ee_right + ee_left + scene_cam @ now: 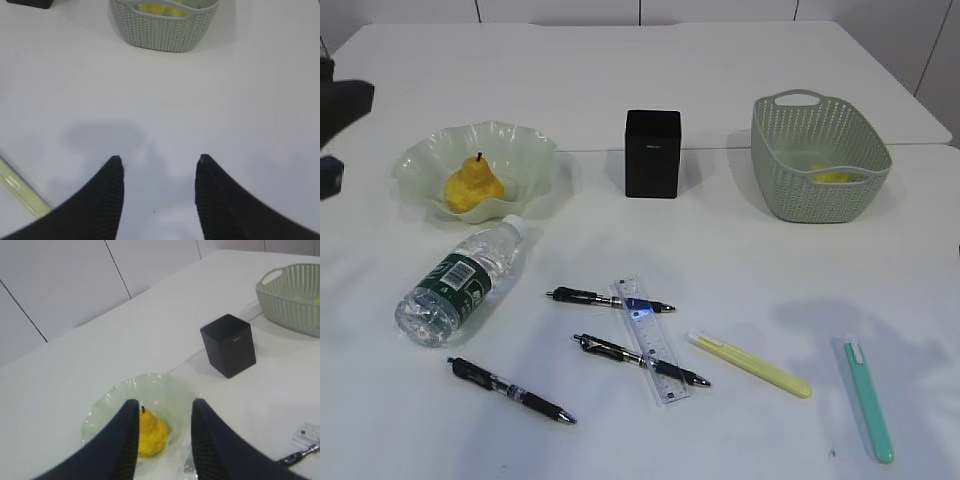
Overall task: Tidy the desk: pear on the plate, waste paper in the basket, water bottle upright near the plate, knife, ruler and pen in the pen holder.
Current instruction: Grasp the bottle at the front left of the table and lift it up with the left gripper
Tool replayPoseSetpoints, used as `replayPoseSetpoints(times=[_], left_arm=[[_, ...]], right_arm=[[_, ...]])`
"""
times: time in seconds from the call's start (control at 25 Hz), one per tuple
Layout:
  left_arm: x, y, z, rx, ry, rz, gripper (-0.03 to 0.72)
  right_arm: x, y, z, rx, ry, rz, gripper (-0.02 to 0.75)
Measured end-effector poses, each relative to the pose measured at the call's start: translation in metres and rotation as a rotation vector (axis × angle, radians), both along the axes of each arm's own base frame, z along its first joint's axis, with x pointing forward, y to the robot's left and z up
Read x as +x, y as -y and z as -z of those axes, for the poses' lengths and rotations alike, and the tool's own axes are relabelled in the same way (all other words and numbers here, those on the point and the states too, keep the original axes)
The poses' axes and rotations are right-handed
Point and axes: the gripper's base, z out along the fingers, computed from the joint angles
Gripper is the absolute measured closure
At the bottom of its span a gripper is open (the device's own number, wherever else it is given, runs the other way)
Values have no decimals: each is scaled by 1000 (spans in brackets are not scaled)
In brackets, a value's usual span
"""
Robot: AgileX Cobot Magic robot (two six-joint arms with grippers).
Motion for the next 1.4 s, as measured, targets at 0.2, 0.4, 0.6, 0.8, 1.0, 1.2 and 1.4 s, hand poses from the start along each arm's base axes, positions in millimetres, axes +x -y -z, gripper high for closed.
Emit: replayPoseSetpoints(times=[0.2, 0.4, 0.6, 0.8, 1.0, 1.2, 1.4], left_arm=[[2, 1, 23, 2, -76, -10, 442], [7, 0, 27, -108, -112, -75, 440], [10, -6, 21, -229, -76, -167, 440], [11, -8, 19, -239, -55, -183, 440], [11, -5, 18, -142, -10, -130, 441], [10, 0, 15, 16, 62, -46, 441], [8, 5, 15, 183, 130, 45, 442]], right_arm=[[0, 0, 0, 3, -2, 2, 386], [0, 0, 0, 8, -5, 5, 386], [0, -1, 1, 25, -7, 13, 386], [0, -1, 1, 27, -7, 14, 386], [0, -1, 1, 28, -8, 14, 386], [0, -1, 1, 28, -8, 14, 386], [-1, -1, 1, 28, -9, 15, 386]])
